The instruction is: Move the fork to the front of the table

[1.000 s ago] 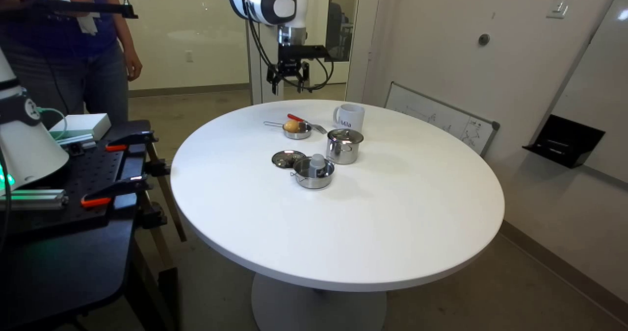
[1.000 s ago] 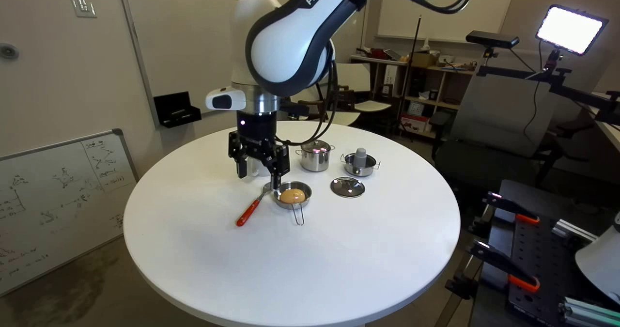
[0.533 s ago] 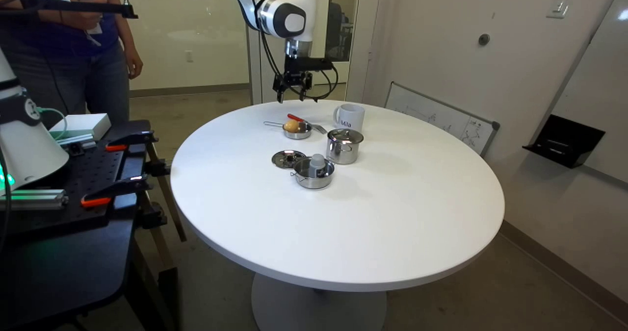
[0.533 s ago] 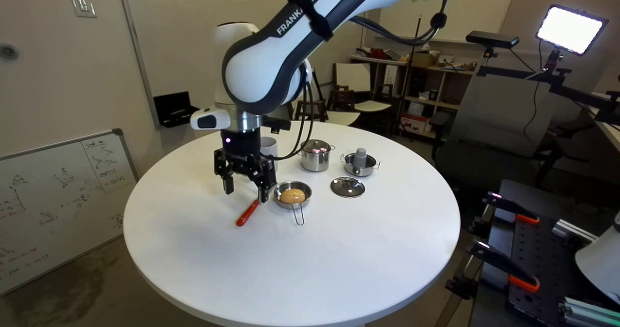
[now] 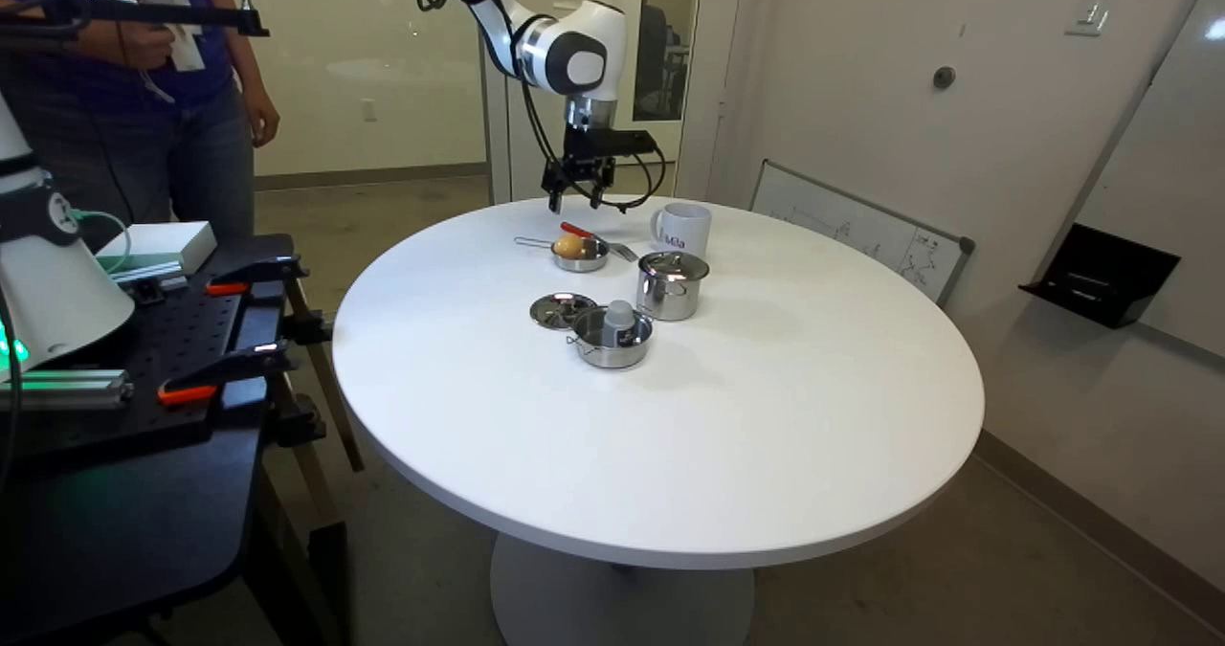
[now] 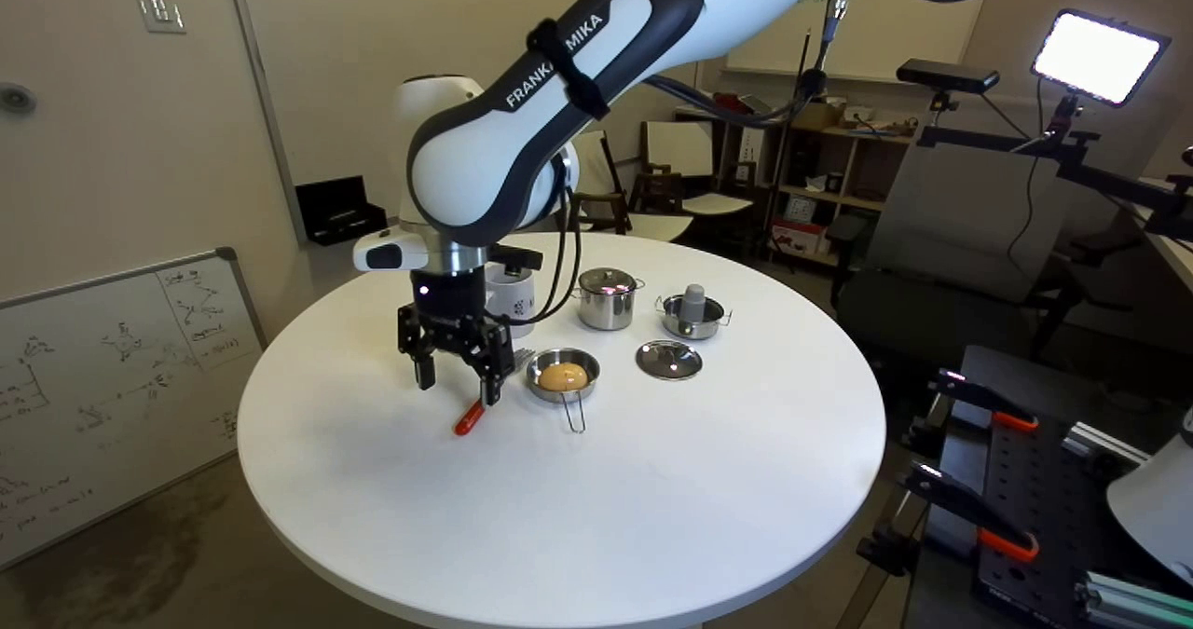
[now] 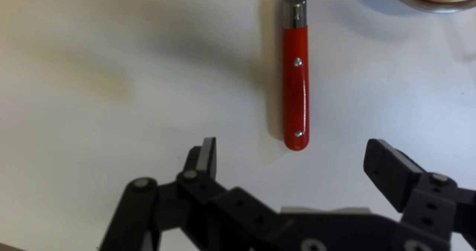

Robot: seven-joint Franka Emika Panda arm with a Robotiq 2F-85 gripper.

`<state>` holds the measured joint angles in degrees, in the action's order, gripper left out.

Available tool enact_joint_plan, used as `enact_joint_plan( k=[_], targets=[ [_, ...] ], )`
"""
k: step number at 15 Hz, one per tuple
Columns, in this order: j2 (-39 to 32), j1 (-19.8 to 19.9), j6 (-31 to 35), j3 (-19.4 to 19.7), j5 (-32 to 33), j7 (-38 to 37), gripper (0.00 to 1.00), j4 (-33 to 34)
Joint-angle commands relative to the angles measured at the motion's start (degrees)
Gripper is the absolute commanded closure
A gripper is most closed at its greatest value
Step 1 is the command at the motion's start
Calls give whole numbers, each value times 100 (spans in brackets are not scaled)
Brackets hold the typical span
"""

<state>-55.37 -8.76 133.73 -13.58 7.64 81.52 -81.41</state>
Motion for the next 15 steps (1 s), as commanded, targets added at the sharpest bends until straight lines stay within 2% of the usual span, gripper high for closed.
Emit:
enact_joint_plan(
  k=[1,5,6,8,15],
  targets=[
    [-188,3,-157,11,55,80,0,223],
    [-225,43,-124,15,40,72,1,167],
    [-249,51,-123,11,34,71,22,176],
    [-287,63,-139,16,37,66,28,166],
    [-265,130,-109,20,6,2,81,4]
  ],
)
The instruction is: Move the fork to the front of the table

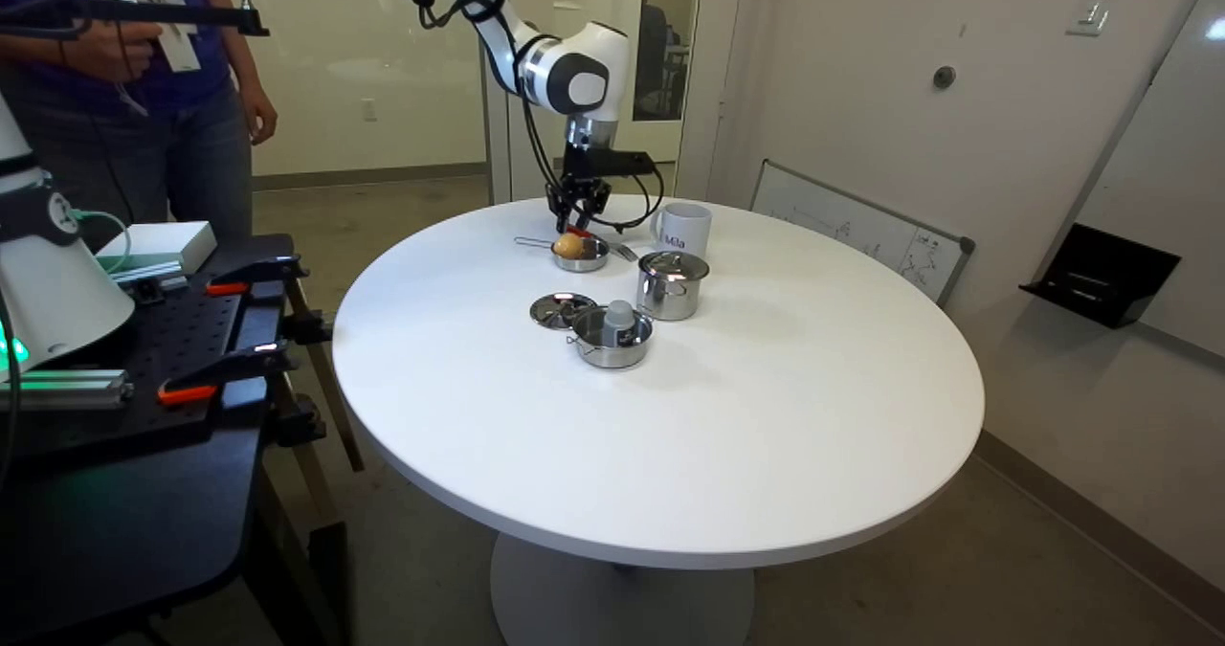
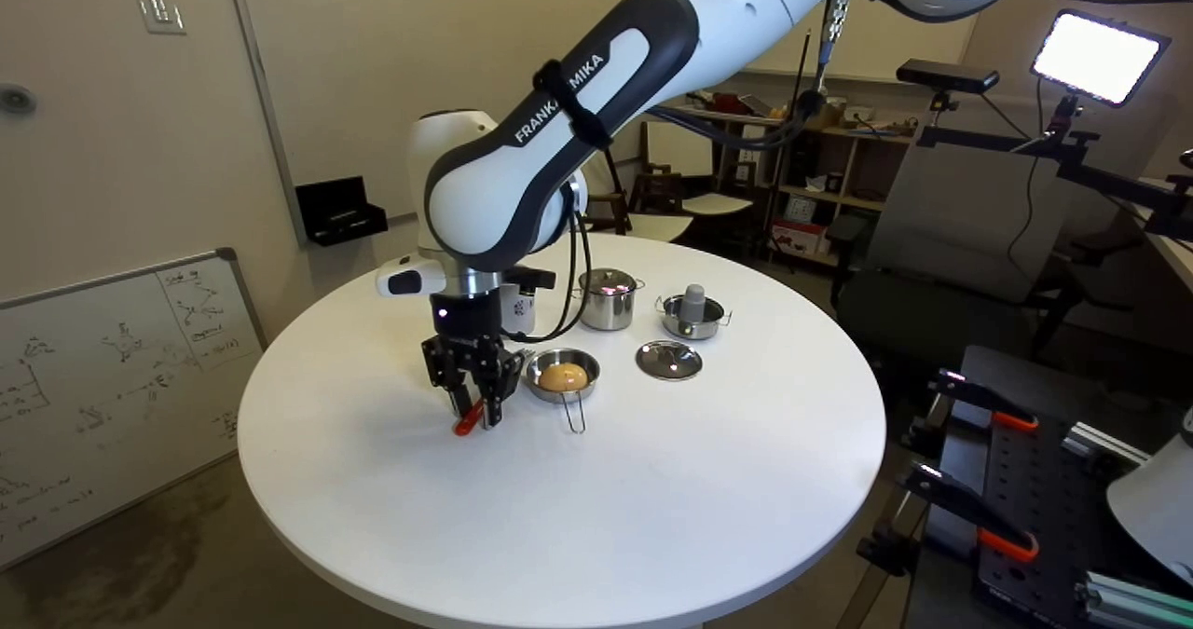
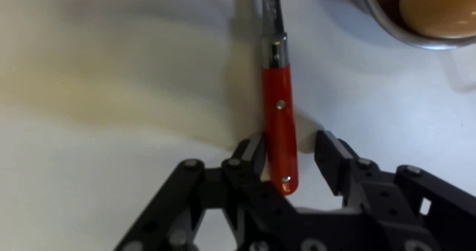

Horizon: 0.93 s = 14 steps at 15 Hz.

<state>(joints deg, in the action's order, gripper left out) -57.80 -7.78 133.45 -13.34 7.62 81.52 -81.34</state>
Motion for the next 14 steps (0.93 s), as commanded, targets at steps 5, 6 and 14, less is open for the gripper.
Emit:
enact_joint_plan(
  k=[5,6,14],
  targets=[
    [135,49,-51,-7,-13,-62,96,-110],
    [172,46,-36,2,-3,-80,95,-141],
    [751,-167,-221,288,417,-208,95,-196]
  ],
)
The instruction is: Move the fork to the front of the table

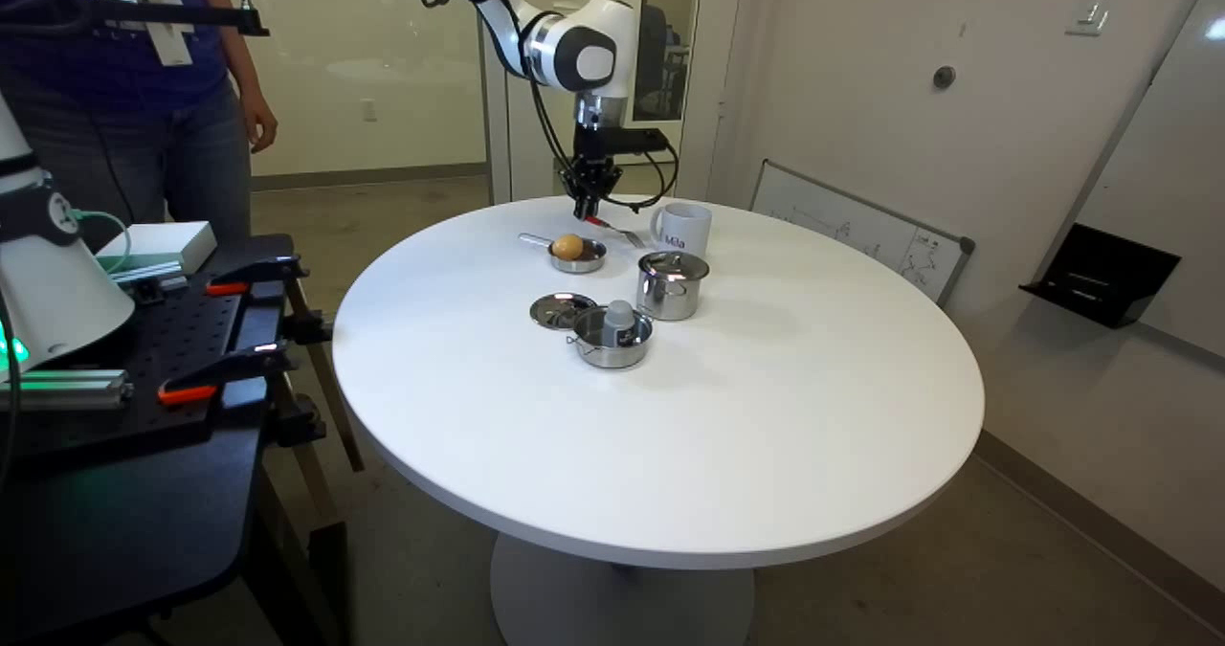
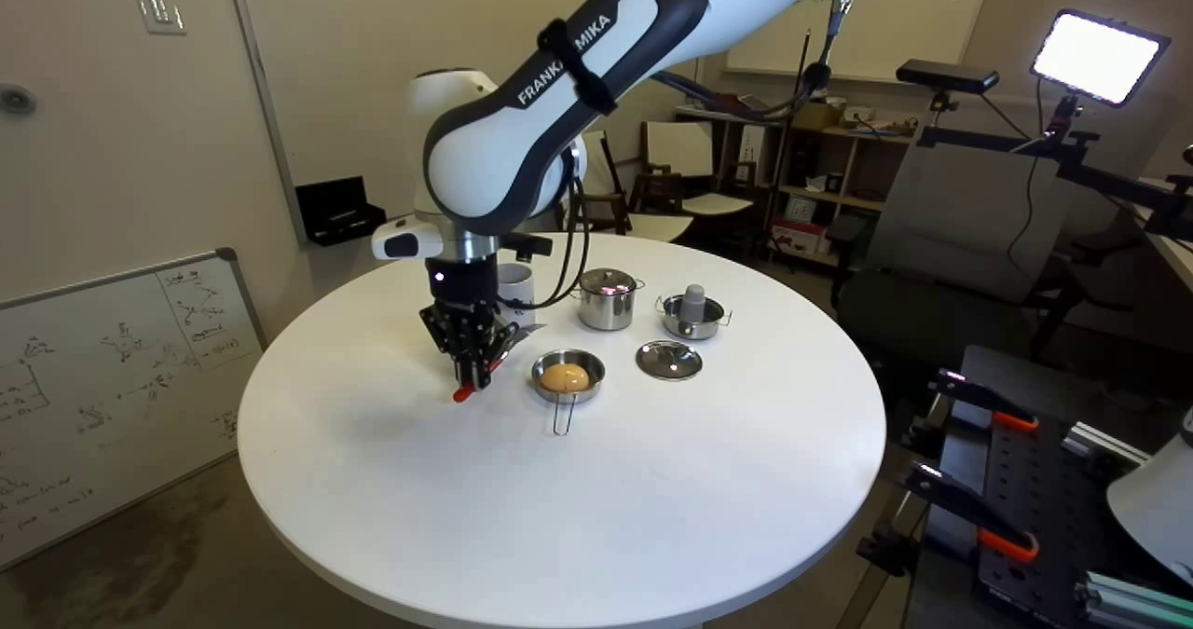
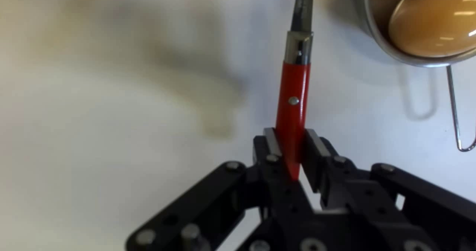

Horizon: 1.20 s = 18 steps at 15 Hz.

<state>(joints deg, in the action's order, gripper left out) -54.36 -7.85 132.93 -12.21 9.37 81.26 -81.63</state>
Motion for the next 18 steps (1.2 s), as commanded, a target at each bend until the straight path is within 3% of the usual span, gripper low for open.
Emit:
enact_joint_plan(
  k=[1,7,18],
  targets=[
    [511,-185,-216,202,283,-231,95,-193],
    [1312,-194,-27,313,55,-1825,95,-987],
    [3360,-174,689,241,141,-5403,95,-3886]
  ],
)
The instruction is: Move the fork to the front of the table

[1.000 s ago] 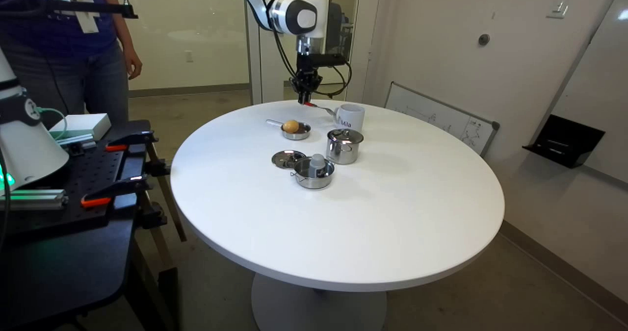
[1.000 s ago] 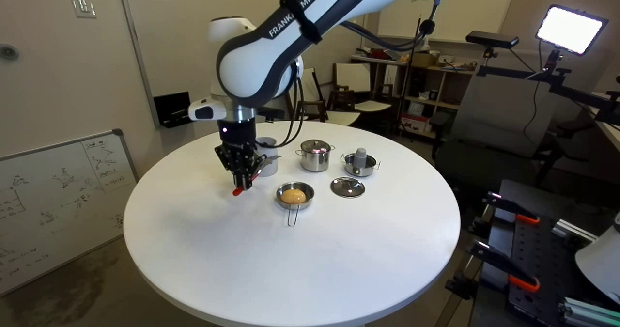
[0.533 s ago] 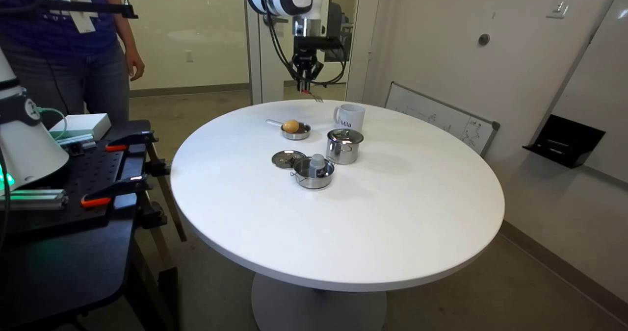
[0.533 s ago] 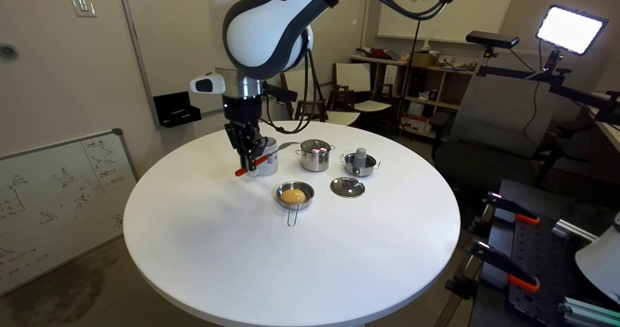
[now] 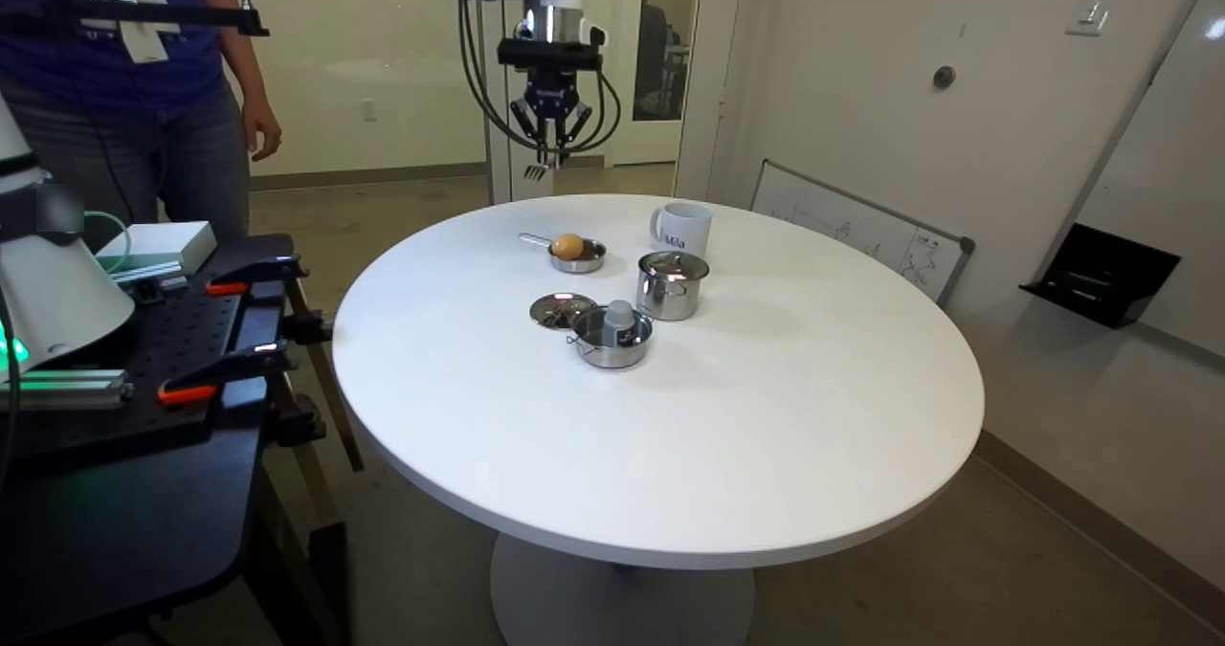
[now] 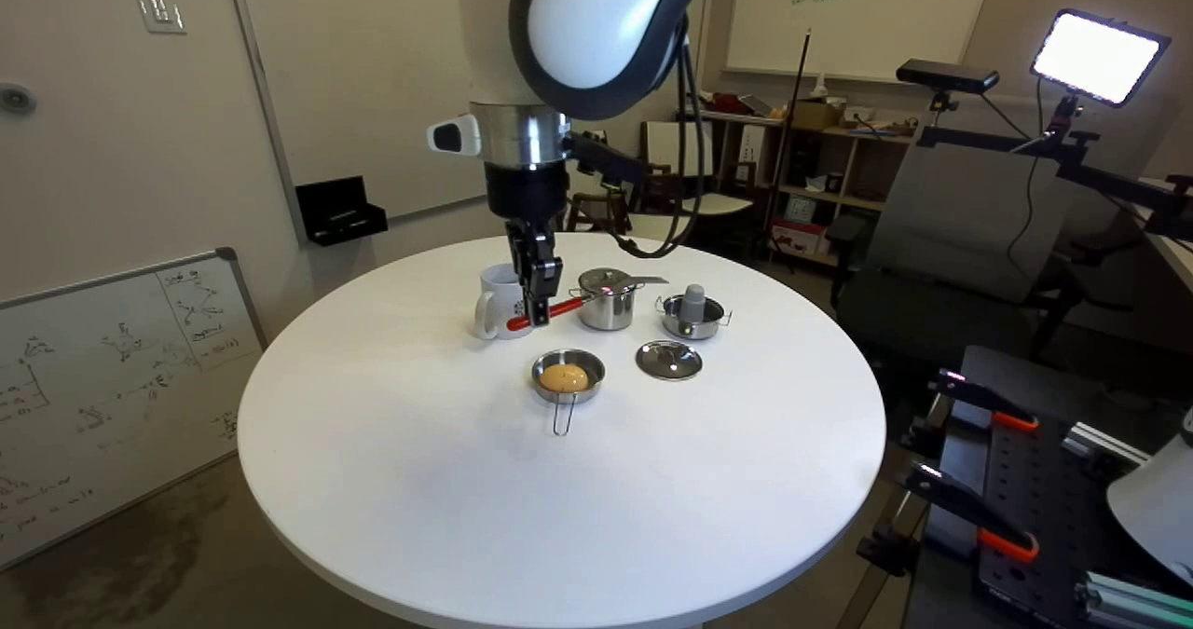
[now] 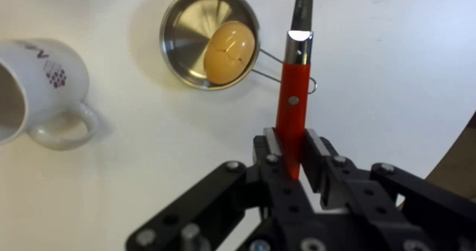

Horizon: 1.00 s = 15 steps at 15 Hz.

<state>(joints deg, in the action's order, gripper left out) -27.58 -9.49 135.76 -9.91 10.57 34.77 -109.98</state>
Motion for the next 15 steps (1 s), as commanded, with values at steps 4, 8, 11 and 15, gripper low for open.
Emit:
enact_joint_plan(
  k=[4,8,11,15],
  targets=[
    [1219,-32,1000,16,32,-1752,95,-2232],
    [1815,-92,1589,148,134,-2805,95,-3332],
    [2134,-144,2177,340,342,-3772,95,-3964],
    [2221,-204,2737,804,1374,-5256,95,-4267]
  ],
)
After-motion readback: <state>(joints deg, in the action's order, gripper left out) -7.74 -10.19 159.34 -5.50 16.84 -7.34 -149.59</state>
